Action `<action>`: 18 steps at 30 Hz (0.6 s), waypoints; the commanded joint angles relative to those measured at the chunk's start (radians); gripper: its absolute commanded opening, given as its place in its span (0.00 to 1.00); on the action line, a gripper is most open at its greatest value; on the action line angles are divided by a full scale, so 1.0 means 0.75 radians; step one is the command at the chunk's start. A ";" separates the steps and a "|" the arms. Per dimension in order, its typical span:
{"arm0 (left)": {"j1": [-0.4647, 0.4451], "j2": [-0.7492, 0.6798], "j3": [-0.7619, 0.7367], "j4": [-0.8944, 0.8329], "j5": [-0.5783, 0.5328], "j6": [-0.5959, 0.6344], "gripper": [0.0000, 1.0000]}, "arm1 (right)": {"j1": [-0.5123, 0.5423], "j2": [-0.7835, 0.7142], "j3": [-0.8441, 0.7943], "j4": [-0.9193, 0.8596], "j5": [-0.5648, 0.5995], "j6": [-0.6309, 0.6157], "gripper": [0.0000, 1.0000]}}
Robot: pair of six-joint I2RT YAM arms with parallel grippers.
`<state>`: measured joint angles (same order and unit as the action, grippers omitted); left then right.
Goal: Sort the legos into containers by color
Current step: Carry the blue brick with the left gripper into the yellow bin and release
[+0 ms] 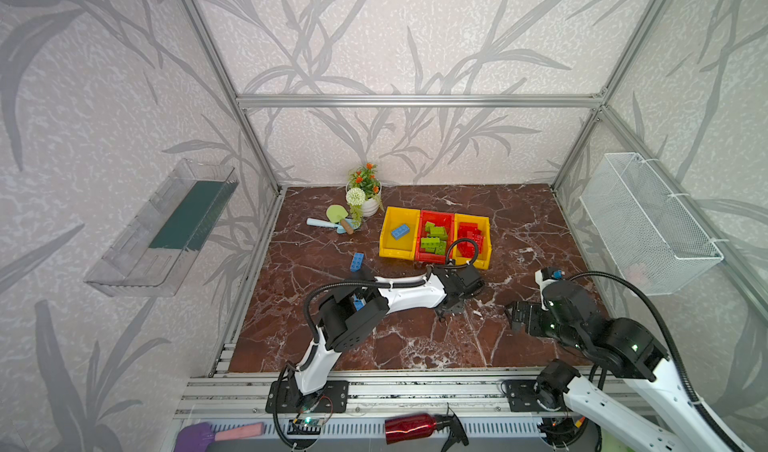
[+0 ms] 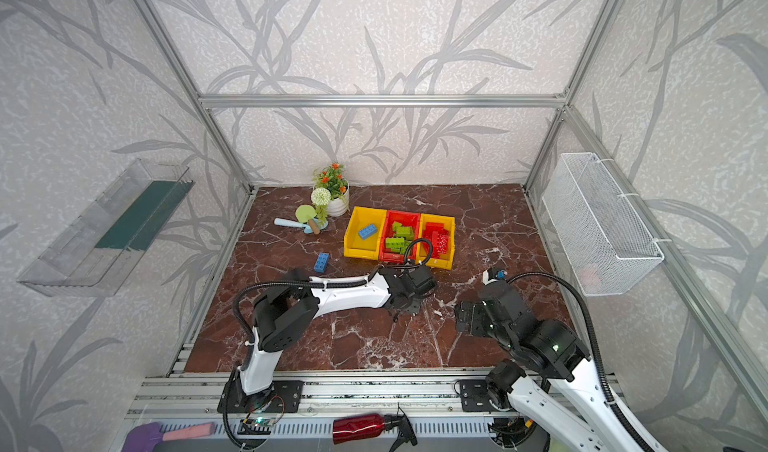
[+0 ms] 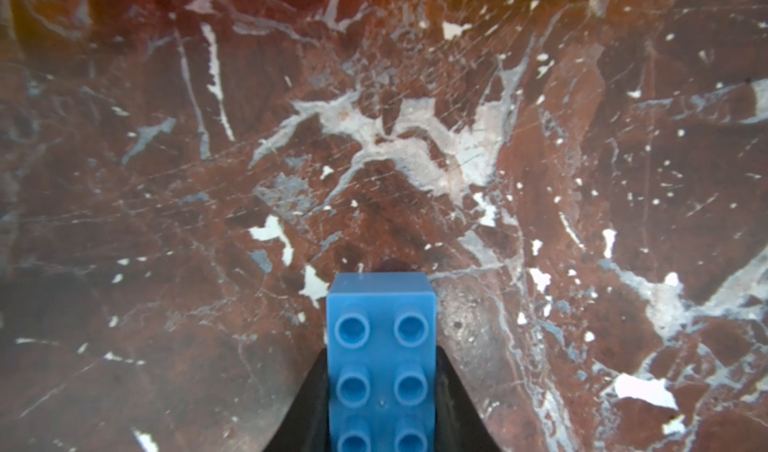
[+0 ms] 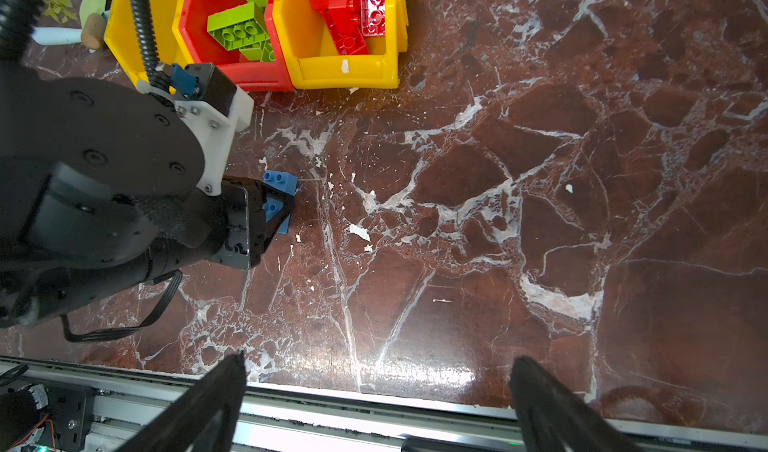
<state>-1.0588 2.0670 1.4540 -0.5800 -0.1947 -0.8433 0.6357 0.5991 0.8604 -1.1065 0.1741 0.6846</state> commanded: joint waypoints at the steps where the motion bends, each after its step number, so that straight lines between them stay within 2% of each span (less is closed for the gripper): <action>1: 0.012 -0.131 -0.003 -0.098 -0.104 0.037 0.18 | -0.001 0.019 0.014 0.031 -0.005 -0.010 0.99; 5: 0.071 -0.274 -0.030 -0.147 -0.161 0.081 0.18 | -0.001 0.056 0.016 0.085 -0.024 -0.028 0.99; 11: 0.271 -0.426 -0.030 -0.199 -0.211 0.179 0.18 | -0.002 0.139 0.024 0.196 -0.074 -0.054 0.99; 15: 0.435 -0.410 0.037 -0.211 -0.188 0.253 0.19 | -0.002 0.203 0.046 0.262 -0.101 -0.108 0.99; 18: 0.526 -0.320 0.134 -0.219 -0.165 0.301 0.19 | -0.002 0.255 0.066 0.293 -0.105 -0.131 0.99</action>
<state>-0.7021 1.7744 1.4918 -0.7059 -0.3107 -0.6807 0.6357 0.7670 0.8711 -0.9398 0.1104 0.6224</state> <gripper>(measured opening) 0.322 0.991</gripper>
